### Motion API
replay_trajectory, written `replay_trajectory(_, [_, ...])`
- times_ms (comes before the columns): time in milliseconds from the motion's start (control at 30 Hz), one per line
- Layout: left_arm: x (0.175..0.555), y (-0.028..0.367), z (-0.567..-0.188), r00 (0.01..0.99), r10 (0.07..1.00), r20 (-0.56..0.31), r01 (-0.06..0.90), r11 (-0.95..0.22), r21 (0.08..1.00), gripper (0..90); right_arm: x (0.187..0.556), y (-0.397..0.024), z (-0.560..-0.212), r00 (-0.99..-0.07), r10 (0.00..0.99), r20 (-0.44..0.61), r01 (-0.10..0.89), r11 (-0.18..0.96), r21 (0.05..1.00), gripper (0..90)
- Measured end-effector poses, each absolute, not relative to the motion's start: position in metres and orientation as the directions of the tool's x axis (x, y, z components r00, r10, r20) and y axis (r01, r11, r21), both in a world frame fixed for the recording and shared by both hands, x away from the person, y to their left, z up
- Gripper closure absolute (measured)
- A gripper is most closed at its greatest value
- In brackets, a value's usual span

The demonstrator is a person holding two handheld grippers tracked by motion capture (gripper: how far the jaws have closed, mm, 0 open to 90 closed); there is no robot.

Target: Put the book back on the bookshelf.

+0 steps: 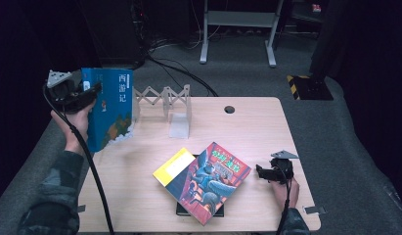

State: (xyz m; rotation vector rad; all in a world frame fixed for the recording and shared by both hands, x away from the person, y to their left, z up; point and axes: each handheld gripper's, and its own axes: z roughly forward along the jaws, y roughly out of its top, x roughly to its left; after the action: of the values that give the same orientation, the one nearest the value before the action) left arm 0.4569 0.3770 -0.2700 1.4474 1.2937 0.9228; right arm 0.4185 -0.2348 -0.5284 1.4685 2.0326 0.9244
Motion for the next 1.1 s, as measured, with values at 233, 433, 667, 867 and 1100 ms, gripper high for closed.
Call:
replay_trajectory(233, [0.465,0.386,-0.268,0.121,0.991,-0.062,0.262,0.028,0.965,61.7,0.418,-0.235,-0.528,-0.318,0.948,0.016,0.635,0.200,0.747,14.0])
replay_trajectory(433, [0.474,0.388,-0.272,0.101,0.993,-0.064,0.260,0.036,0.965,61.7,0.419,-0.235,-0.528,-0.317,0.948,0.016,0.635,0.200,0.747,14.1])
replay_trajectory(667, [0.486,0.388,-0.281,0.082,0.994,-0.069,0.255,0.046,0.966,61.7,0.419,-0.235,-0.528,-0.318,0.948,0.016,0.634,0.200,0.747,14.1])
replay_trajectory(867, [0.496,0.389,-0.289,0.059,0.995,-0.076,0.249,0.059,0.967,61.6,0.419,-0.235,-0.528,-0.318,0.948,0.016,0.635,0.200,0.747,14.1])
replay_trajectory(1100, [0.510,0.387,-0.299,0.051,0.997,-0.065,0.249,0.050,0.967,61.6,0.419,-0.235,-0.528,-0.318,0.948,0.015,0.634,0.201,0.747,14.1])
